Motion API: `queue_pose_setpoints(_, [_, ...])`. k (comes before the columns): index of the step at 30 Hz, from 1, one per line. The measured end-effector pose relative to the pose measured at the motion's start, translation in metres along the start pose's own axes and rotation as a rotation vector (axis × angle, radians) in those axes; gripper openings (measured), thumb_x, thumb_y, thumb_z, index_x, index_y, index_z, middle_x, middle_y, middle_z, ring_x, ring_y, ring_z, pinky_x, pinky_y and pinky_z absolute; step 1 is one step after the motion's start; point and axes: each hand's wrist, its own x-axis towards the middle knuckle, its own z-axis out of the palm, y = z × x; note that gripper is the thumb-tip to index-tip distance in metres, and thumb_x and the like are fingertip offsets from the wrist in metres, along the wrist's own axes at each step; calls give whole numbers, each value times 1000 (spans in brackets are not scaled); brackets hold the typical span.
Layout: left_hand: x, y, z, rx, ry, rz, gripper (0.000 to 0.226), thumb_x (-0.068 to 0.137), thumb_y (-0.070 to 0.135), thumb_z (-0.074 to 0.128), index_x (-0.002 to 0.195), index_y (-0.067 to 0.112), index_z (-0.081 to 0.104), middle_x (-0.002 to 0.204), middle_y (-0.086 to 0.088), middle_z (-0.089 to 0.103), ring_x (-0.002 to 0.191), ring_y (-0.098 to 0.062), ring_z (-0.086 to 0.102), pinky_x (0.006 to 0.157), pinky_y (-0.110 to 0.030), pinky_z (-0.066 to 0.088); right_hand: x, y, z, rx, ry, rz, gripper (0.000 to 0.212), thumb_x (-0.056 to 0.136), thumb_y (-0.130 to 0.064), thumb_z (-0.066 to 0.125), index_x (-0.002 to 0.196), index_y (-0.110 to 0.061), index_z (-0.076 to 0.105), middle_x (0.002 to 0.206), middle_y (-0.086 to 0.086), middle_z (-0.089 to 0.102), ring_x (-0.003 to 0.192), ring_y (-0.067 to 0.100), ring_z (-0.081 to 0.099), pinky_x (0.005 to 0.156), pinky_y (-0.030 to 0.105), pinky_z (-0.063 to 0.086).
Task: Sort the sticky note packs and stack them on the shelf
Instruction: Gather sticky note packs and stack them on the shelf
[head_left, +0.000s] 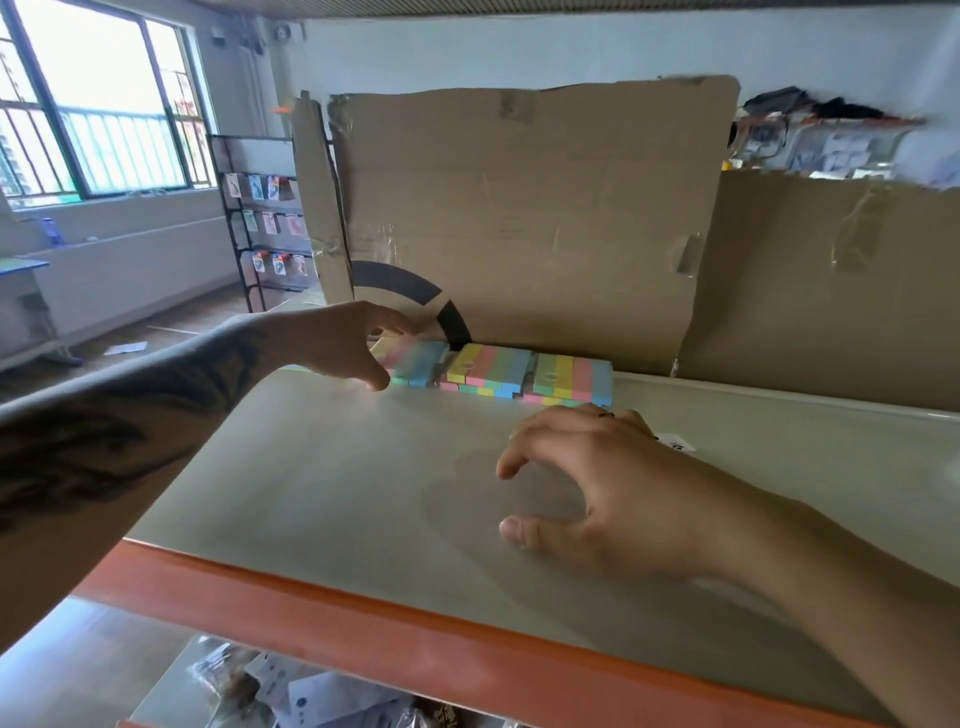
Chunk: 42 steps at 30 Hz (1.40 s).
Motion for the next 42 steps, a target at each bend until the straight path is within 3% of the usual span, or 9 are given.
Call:
queue_pose_setpoints(6, [-21, 41, 1, 22, 31, 63, 73, 81, 33, 82, 144, 43, 48, 137, 15, 55, 118, -11, 49, 96, -32, 38, -11, 35, -41, 103, 127, 109, 34, 79, -62, 74, 104, -42, 62, 118, -24, 56, 115, -1, 55, 107, 32, 43])
queue_pose_setpoints(11, [-46, 108, 13, -89, 5, 180, 54, 86, 41, 75, 135, 46, 54, 136, 21, 55, 125, -10, 50, 108, -38, 41, -20, 59, -54, 75, -157, 325, 69, 50, -76, 84, 107, -45, 60, 126, -19, 59, 116, 6, 57, 105, 35, 46])
queue_pose_setpoints(15, [-52, 138, 32, -224, -63, 234, 52, 85, 40, 77, 131, 49, 55, 132, 25, 56, 124, -1, 48, 107, -32, 40, -24, 60, -50, 121, -202, 313, 57, 64, -44, 95, 109, -39, 60, 112, -24, 57, 109, 1, 56, 95, 25, 48])
queue_pose_setpoints(22, [-52, 140, 53, -390, -26, 256, 54, 75, 46, 86, 124, 45, 66, 123, 33, 62, 118, 15, 52, 102, -16, 40, -22, 59, -46, 396, -74, 224, 47, 65, -52, 90, 96, -22, 72, 90, -4, 72, 81, 11, 65, 79, 36, 54])
queue_pose_setpoints(26, [-53, 140, 54, -540, 49, 258, 25, 85, 31, 82, 109, 27, 77, 106, 22, 74, 103, 6, 66, 101, -27, 50, -20, 55, -46, 648, 27, 168, 53, 74, -52, 71, 87, -1, 66, 74, 11, 47, 72, 27, 60, 69, 48, 60])
queue_pose_setpoints(30, [-54, 138, 51, -620, 23, 251, 21, 90, 19, 77, 110, 13, 77, 105, 6, 78, 100, -8, 72, 99, -32, 53, -22, 48, -46, 638, 52, 86, 26, 79, -40, 74, 92, -18, 73, 69, 3, 65, 64, 11, 58, 62, 31, 51])
queue_pose_setpoints(33, [-55, 141, 52, -667, 29, 229, 20, 90, 19, 78, 108, 10, 76, 103, -1, 78, 100, -22, 73, 98, -45, 54, -16, 50, -40, 548, 116, 121, 26, 72, -40, 77, 92, -24, 69, 81, 18, 70, 66, 19, 54, 65, 39, 45])
queue_pose_setpoints(37, [-57, 144, 48, -755, 151, 163, 40, 73, 50, 80, 103, 25, 73, 91, -3, 78, 90, -35, 72, 87, -57, 57, -7, 52, -34, 636, 302, 182, 27, 66, -31, 74, 85, -15, 63, 75, 6, 63, 68, 19, 54, 67, 37, 39])
queue_pose_setpoints(42, [-65, 146, 44, -528, 197, 0, 77, 65, 62, 85, 130, 40, 49, 101, 17, 67, 93, -2, 66, 83, -34, 58, -1, 43, -22, 890, 547, 263, 29, 64, -24, 83, 85, -16, 66, 76, -4, 70, 66, 17, 64, 60, 32, 45])
